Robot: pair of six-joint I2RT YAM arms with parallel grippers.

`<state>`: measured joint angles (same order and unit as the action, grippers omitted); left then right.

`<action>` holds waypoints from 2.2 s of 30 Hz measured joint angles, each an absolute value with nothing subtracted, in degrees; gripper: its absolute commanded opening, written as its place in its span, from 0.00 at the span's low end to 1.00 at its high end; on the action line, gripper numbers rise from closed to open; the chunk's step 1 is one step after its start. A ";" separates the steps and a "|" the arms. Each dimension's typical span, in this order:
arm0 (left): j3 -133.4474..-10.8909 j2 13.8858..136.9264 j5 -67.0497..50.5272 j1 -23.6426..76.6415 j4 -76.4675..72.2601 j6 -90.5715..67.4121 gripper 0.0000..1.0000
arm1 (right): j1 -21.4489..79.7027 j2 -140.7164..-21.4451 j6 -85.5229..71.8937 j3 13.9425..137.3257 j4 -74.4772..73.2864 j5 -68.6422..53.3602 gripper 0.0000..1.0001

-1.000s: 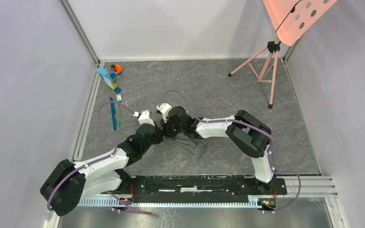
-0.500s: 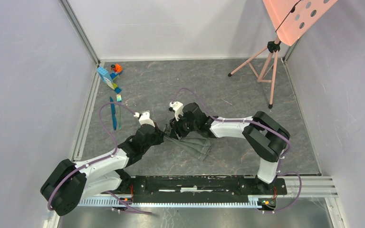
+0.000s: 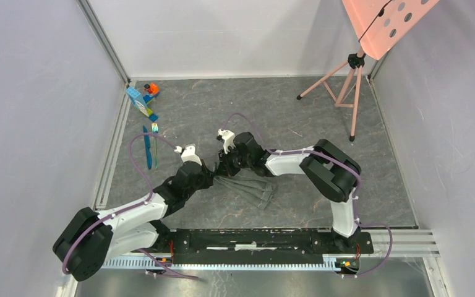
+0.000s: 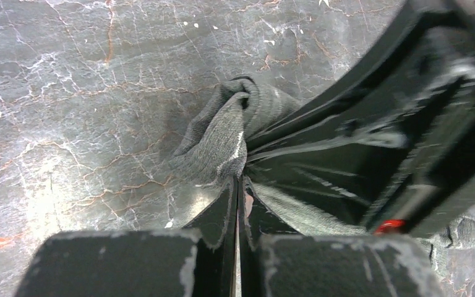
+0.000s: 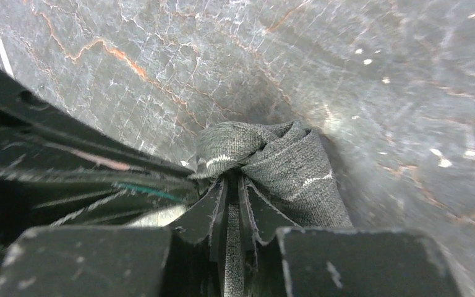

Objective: Fold the napkin into a case and place the utensils inside
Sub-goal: Grasp the top corner of the smaller rectangle folded napkin from the folded napkin.

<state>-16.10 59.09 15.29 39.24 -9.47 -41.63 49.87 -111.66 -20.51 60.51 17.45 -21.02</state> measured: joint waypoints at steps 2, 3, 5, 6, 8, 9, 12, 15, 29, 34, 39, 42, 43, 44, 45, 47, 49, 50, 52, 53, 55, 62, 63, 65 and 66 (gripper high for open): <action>-16.45 59.48 14.90 39.22 -9.13 -41.63 0.02 | 50.63 -114.39 -22.85 61.25 19.09 -21.34 0.14; -16.86 60.05 14.85 39.22 -8.88 -41.65 0.02 | 51.00 -115.48 -23.79 61.47 19.86 -21.52 0.14; -18.65 62.50 14.87 39.05 -7.22 -41.65 0.02 | 51.42 -116.97 -26.00 61.54 22.70 -21.34 0.18; -19.38 63.44 14.83 38.87 -6.85 -41.65 0.03 | 51.20 -117.08 -26.72 61.52 23.29 -20.99 0.21; -20.01 64.16 14.66 38.63 -7.05 -41.67 0.04 | 50.33 -116.92 -28.03 60.45 25.10 -20.99 0.28; -19.99 63.96 14.66 38.63 -6.96 -41.67 0.04 | 50.02 -116.60 -28.53 59.57 26.00 -21.30 0.31; -19.97 62.35 14.39 38.65 -6.33 -41.65 0.04 | 49.10 -113.93 -28.36 56.97 25.87 -22.65 0.37; -19.88 60.38 14.44 38.65 -5.74 -41.65 0.04 | 48.38 -110.15 -27.79 54.52 24.64 -23.86 0.39; -19.99 62.67 12.95 38.65 -5.63 -41.60 0.05 | 46.68 -108.20 -26.28 53.12 23.97 -23.83 0.18; -21.96 68.40 11.53 38.63 -5.63 -41.58 0.06 | 49.76 -112.84 -28.25 53.69 27.09 -23.42 0.18; -23.68 70.37 11.07 38.33 -4.89 -41.60 0.15 | 49.69 -110.89 -27.51 52.23 26.63 -22.39 0.31; -23.68 70.06 10.07 38.37 -4.71 -41.60 0.32 | 49.17 -106.00 -24.01 50.59 21.61 -21.71 0.45; -23.70 69.82 9.87 38.37 -4.58 -41.58 0.37 | 49.06 -103.98 -22.46 50.17 19.84 -21.21 0.49; -23.73 69.38 9.34 38.37 -4.21 -41.58 0.43 | 48.99 -101.86 -20.80 49.80 18.00 -20.53 0.53; -23.75 69.30 9.21 38.37 -4.14 -41.58 0.46 | 48.95 -99.92 -19.35 49.50 16.53 -20.03 0.56; -24.29 68.75 8.51 38.37 -2.57 -41.58 0.51 | 48.97 -95.79 -16.03 48.95 13.80 -18.72 0.60; -25.65 67.92 7.94 38.28 0.75 -41.63 0.54 | 48.97 -91.59 -12.23 48.25 11.38 -16.93 0.60; -26.11 67.40 7.77 38.20 2.00 -41.63 0.55 | 48.97 -90.35 -10.74 48.07 10.52 -16.21 0.59; -27.20 65.82 7.31 37.63 5.87 -41.95 0.56 | 48.97 -88.79 -7.51 48.07 8.54 -14.96 0.56; -27.49 65.10 7.29 37.30 7.40 -42.44 0.57 | 48.97 -88.58 -5.96 48.07 7.68 -14.52 0.53; -27.59 63.37 6.63 36.05 10.79 -43.99 0.57 | 48.97 -88.55 -2.98 47.97 5.74 -13.78 0.49; -25.06 61.78 -0.69 34.09 14.39 -51.96 0.62 | 49.28 -88.55 3.79 47.22 1.32 -12.78 0.43; -24.45 62.30 -1.89 34.09 14.39 -53.21 0.62 | 49.45 -88.58 4.43 47.16 1.10 -12.71 0.43; -23.44 63.55 -4.38 34.09 13.32 -55.79 0.62 | 49.98 -88.77 5.30 47.11 0.93 -12.49 0.43; -23.22 63.92 -5.28 34.06 12.05 -56.84 0.61 | 50.28 -88.97 5.56 47.11 0.93 -12.32 0.43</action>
<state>-23.22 63.92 -5.28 34.06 12.05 -56.84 50.28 -88.97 5.56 47.11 0.93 -12.32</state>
